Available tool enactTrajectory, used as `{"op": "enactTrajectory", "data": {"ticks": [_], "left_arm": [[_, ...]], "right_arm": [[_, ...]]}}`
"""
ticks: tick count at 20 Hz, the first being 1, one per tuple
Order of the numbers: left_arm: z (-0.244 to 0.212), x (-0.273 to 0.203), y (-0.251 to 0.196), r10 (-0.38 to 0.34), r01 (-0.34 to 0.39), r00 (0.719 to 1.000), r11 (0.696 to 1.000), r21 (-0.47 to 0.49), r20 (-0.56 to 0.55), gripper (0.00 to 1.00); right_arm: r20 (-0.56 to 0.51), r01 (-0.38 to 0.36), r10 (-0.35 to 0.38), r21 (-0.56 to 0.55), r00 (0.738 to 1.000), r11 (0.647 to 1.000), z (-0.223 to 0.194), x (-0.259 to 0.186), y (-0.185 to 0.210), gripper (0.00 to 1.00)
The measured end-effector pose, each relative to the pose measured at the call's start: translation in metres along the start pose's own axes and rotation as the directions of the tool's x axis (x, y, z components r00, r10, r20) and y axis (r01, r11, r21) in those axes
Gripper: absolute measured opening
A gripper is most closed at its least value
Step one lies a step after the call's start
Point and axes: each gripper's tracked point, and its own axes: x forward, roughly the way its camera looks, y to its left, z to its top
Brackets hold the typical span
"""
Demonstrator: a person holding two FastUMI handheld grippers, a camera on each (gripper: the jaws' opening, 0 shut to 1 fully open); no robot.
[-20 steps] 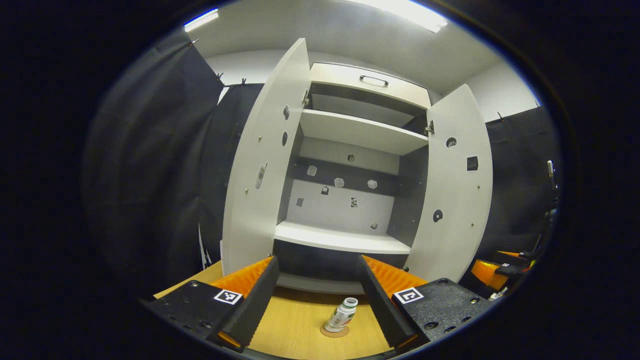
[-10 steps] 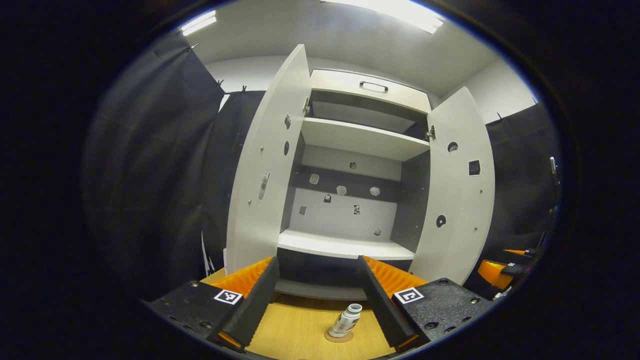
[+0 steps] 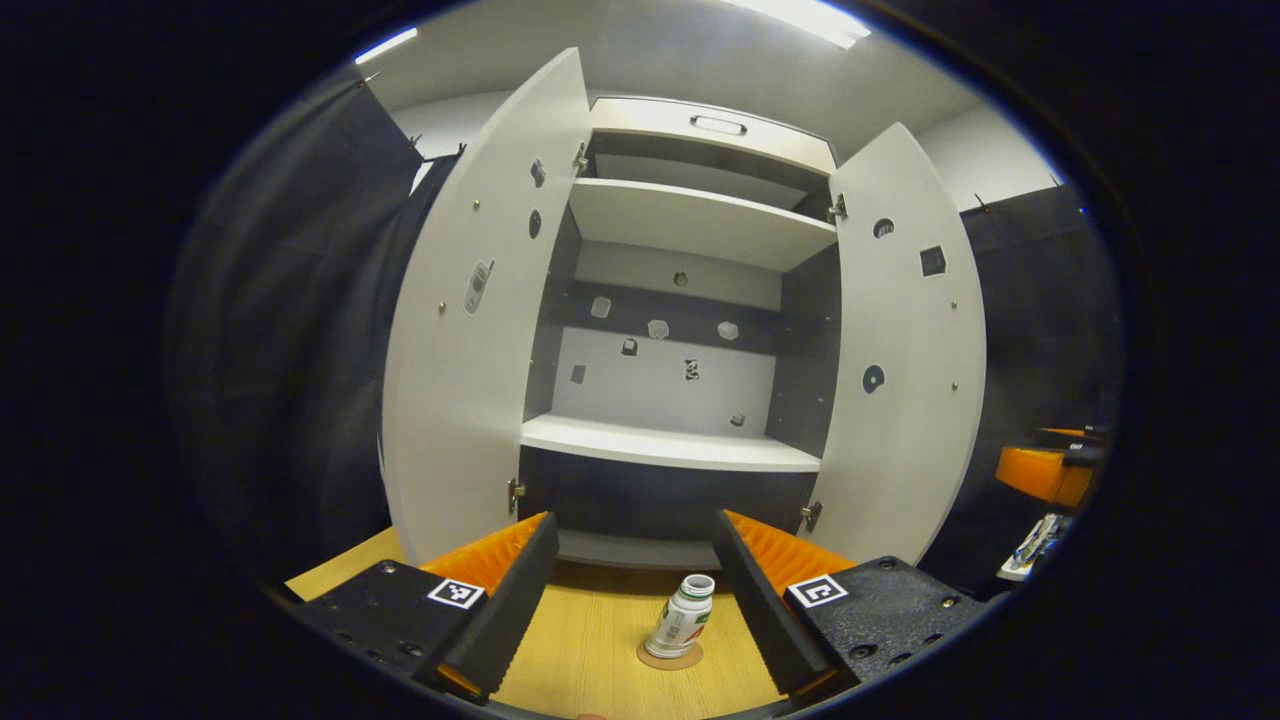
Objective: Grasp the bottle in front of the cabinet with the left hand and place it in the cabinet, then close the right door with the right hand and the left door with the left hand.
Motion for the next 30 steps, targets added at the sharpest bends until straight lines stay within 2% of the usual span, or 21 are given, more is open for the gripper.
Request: {"op": "enactTrajectory", "data": {"ticks": [3, 12, 20, 23, 30], "left_arm": [[-0.023, 0.013, -0.012, -0.031, 0.031, 0.999, 0.999, -0.017, -0.011, 0.95], [-0.116, 0.069, -0.047, -0.107, 0.113, 0.986, 0.993, 0.039, -0.128, 0.95], [-0.198, 0.103, -0.06, -0.107, 0.118, 0.961, 0.993, 0.027, -0.254, 0.96], [-0.219, 0.111, -0.063, -0.112, 0.128, 0.951, 0.991, 0.037, -0.287, 0.95], [-0.256, 0.121, -0.063, -0.081, 0.101, 0.923, 0.994, 0.034, -0.376, 0.94]], "right_arm": [[-0.001, 0.005, -0.005, -0.005, 1.0, 1.0, -0.001, -0.002, -0.004, 0.96], [-0.029, 0.043, -0.044, -0.038, 0.999, 0.998, -0.005, 0.004, -0.021, 0.96], [-0.066, 0.078, -0.082, -0.065, 0.994, 0.995, -0.013, 0.014, -0.034, 0.97], [-0.089, 0.092, -0.098, -0.075, 0.991, 0.993, -0.022, 0.015, -0.042, 0.97], [-0.112, 0.118, -0.127, -0.081, 0.986, 0.99, -0.029, 0.021, -0.06, 0.96]]}}
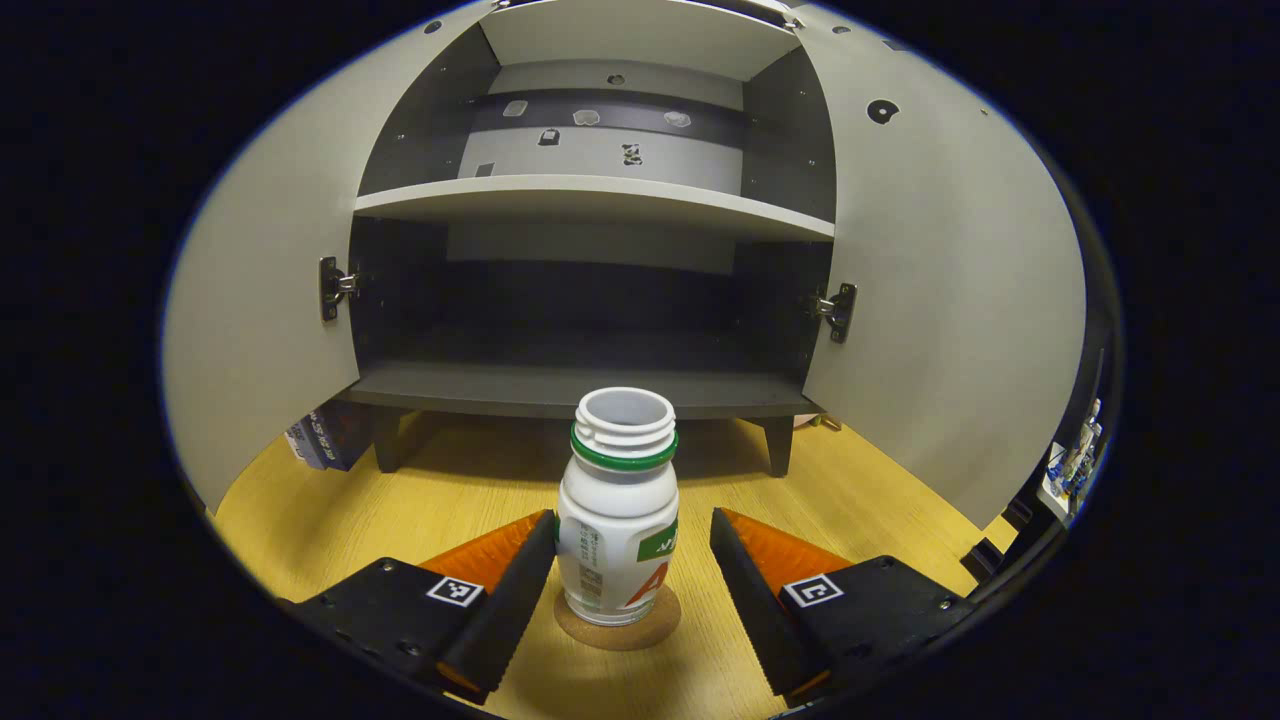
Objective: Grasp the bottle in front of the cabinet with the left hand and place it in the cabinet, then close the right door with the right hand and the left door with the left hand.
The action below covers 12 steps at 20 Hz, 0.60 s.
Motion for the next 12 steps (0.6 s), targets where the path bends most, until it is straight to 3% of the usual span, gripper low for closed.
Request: {"op": "enactTrajectory", "data": {"ticks": [3, 4, 8, 12], "left_arm": [[-0.001, 0.006, 0.003, 0.017, -0.016, 1.0, 0.999, 0.03, -0.011, 0.85], [0.0, 0.007, 0.001, 0.0, 0.001, 1.0, 1.0, 0.031, -0.018, 0.71], [0.015, 0.001, -0.001, -0.016, 0.016, 0.999, 1.0, 0.019, -0.038, 0.69], [0.059, -0.016, -0.002, -0.032, 0.033, 0.999, 0.999, 0.014, -0.03, 0.69]], "right_arm": [[-0.005, -0.006, 0.006, 0.001, 1.0, 1.0, -0.002, 0.004, -0.004, 0.96], [-0.007, -0.009, 0.009, 0.001, 1.0, 1.0, -0.002, 0.005, -0.005, 0.96], [0.005, -0.024, 0.024, 0.006, 1.0, 1.0, 0.002, 0.011, -0.006, 0.96], [0.024, -0.045, 0.045, 0.016, 0.999, 0.999, 0.005, 0.017, -0.007, 0.96]]}}
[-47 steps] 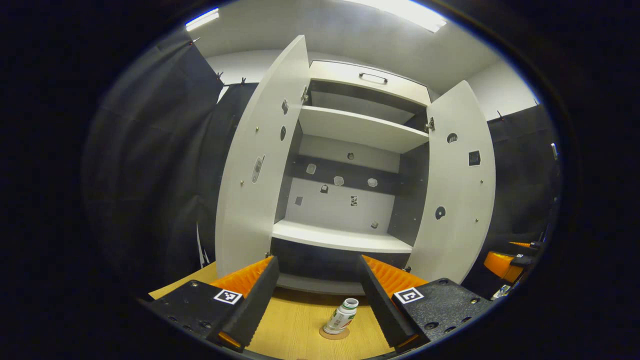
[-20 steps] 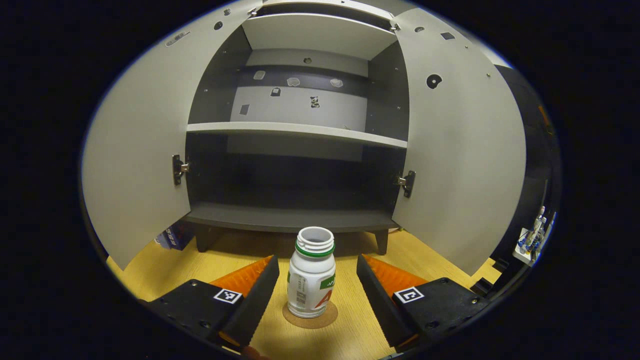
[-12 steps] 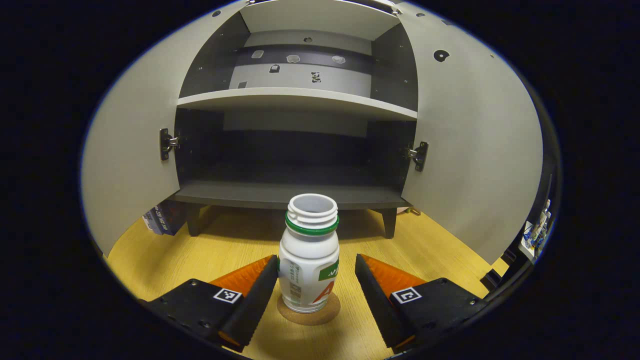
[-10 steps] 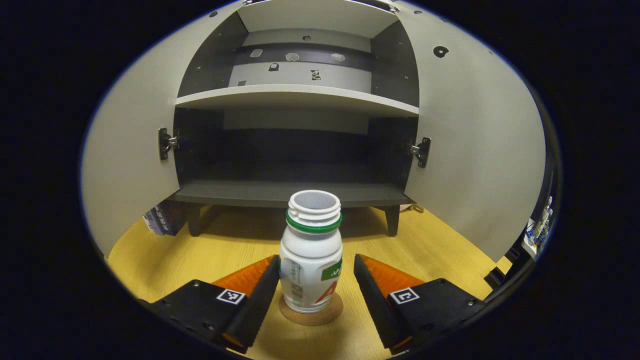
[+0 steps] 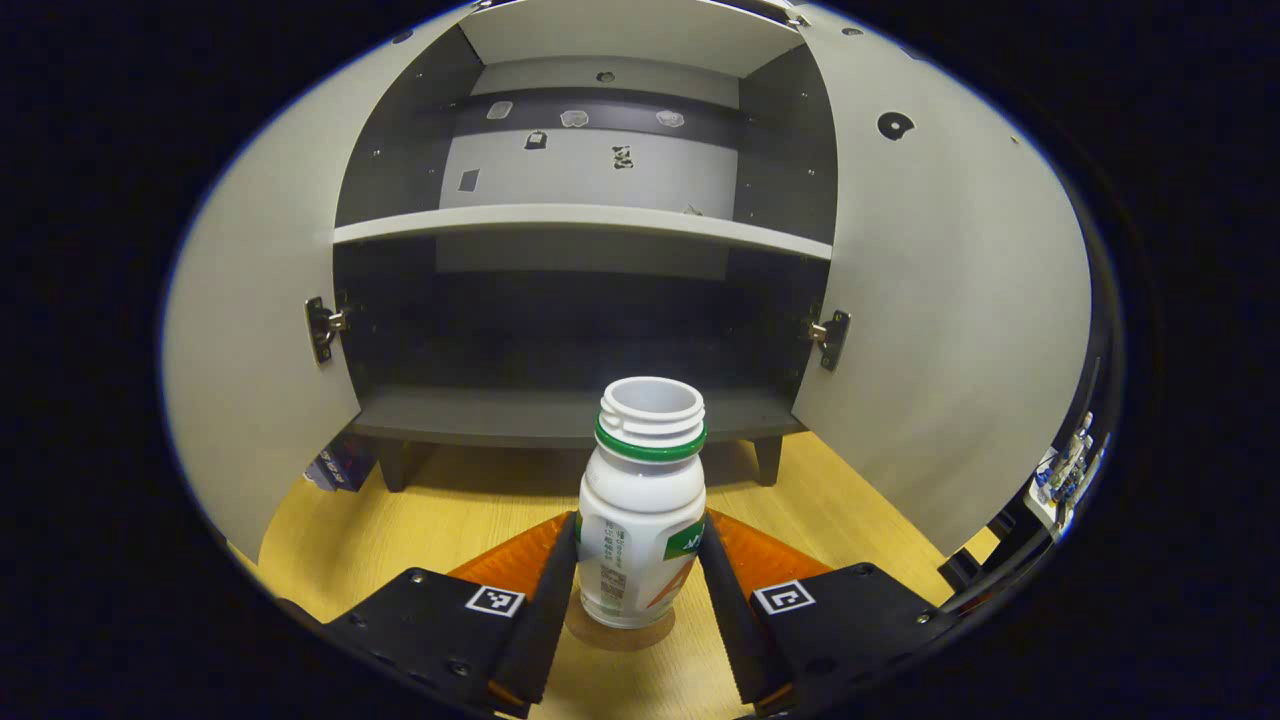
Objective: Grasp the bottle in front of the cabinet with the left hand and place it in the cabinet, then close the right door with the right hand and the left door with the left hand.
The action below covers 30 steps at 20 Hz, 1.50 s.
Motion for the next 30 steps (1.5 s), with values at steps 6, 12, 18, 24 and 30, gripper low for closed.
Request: {"op": "enactTrajectory", "data": {"ticks": [6, 12, 18, 24, 30], "left_arm": [[0.097, -0.033, 0.004, -0.016, 0.02, 0.997, 0.998, -0.061, 0.073, 0.69], [0.183, -0.051, 0.006, -0.043, 0.047, 0.994, 0.998, -0.043, 0.103, 0.69], [0.239, -0.046, 0.002, -0.038, 0.034, 0.99, 0.999, 0.031, 0.139, 0.69], [0.302, -0.029, -0.002, -0.011, -0.016, 0.974, 0.993, 0.119, 0.228, 0.69], [0.332, 0.008, -0.008, -0.029, 0.028, 0.969, 1.0, 0.008, 0.245, 0.69]], "right_arm": [[0.023, -0.041, 0.04, 0.037, 0.999, 0.998, 0.007, 0.014, -0.005, 0.96], [0.036, -0.072, 0.069, 0.063, 0.997, 0.995, 0.007, 0.028, -0.014, 0.96], [0.065, -0.059, 0.055, 0.074, 0.996, 0.996, 0.015, 0.036, -0.031, 0.96], [0.073, -0.029, 0.023, 0.077, 0.997, 0.997, 0.019, 0.042, -0.057, 0.91], [0.061, 0.014, -0.019, 0.081, 0.998, 0.997, 0.015, 0.048, -0.085, 0.96]]}}
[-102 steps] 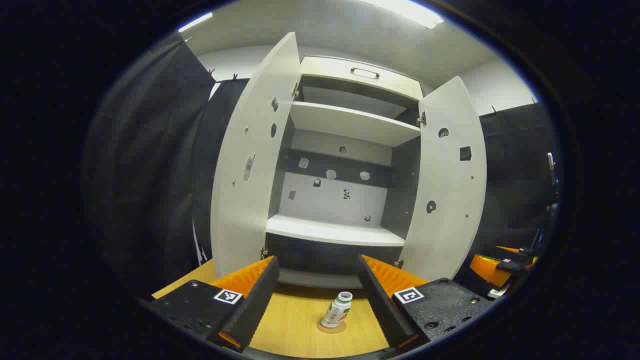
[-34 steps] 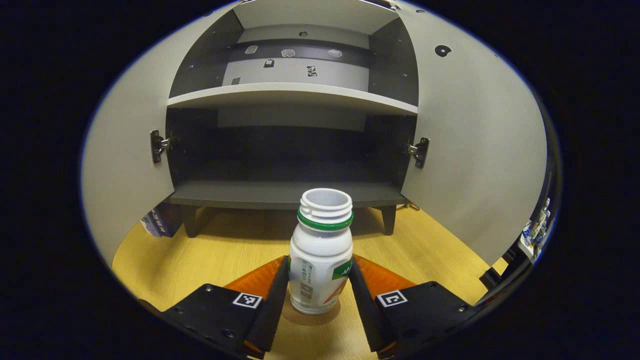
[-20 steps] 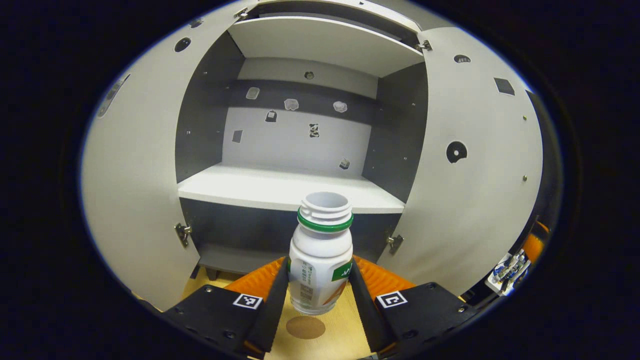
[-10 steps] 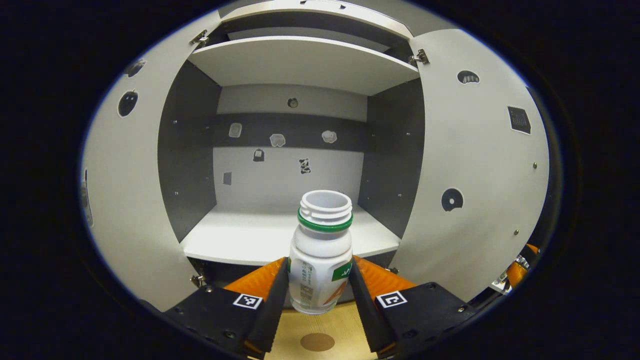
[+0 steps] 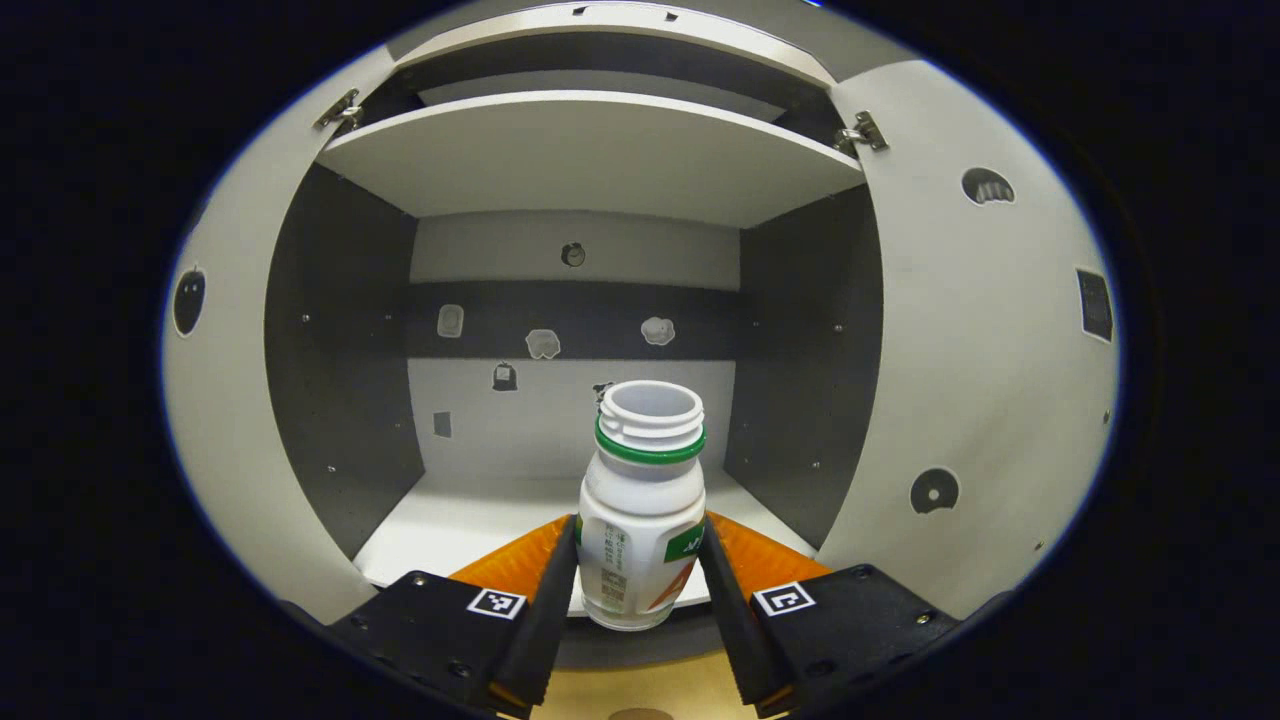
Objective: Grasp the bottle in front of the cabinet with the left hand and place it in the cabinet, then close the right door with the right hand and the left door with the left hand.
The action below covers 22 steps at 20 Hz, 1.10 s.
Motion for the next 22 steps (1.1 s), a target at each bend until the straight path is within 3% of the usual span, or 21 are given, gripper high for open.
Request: {"op": "enactTrajectory", "data": {"ticks": [2, 7, 9, 10, 12, 14, 15, 22], "left_arm": [[0.004, 0.014, 0.01, 0.02, -0.02, 1.0, 0.999, -0.027, -0.002, 0.69], [-0.003, 0.042, 0.019, 0.043, -0.042, 0.998, 0.999, 0.009, -0.049, 0.69], [-0.007, 0.052, 0.02, 0.046, -0.046, 0.997, 0.999, 0.009, -0.066, 0.69], [-0.011, 0.056, 0.02, 0.045, -0.045, 0.996, 0.999, 0.006, -0.077, 0.69], [-0.021, 0.065, 0.019, 0.039, -0.04, 0.993, 0.999, -0.005, -0.108, 0.69], [-0.029, 0.071, 0.021, 0.044, -0.045, 0.991, 0.999, -0.007, -0.129, 0.69], [-0.032, 0.073, 0.022, 0.05, -0.051, 0.99, 0.999, -0.003, -0.135, 0.7], [-0.03, 0.073, 0.033, 0.083, -0.079, 0.988, 0.996, 0.031, -0.132, 0.74]], "right_arm": [[-0.004, 0.016, -0.016, 0.002, 1.0, 1.0, -0.003, 0.001, -0.008, 0.97], [-0.02, 0.045, -0.045, 0.007, 0.999, 0.999, -0.007, 0.001, -0.024, 0.97], [-0.024, 0.053, -0.053, 0.015, 0.998, 0.998, -0.01, 0.003, -0.027, 0.91], [-0.027, 0.057, -0.057, 0.016, 0.998, 0.998, -0.011, 0.004, -0.028, 0.97], [-0.033, 0.066, -0.066, 0.014, 0.997, 0.998, -0.013, 0.006, -0.033, 0.97], [-0.04, 0.072, -0.071, 0.016, 0.997, 0.997, -0.015, 0.006, -0.035, 0.91], [-0.045, 0.075, -0.074, 0.018, 0.996, 0.997, -0.016, 0.006, -0.034, 0.97], [-0.067, 0.079, -0.077, 0.028, 0.995, 0.996, -0.022, 0.01, -0.031, 0.96]]}}
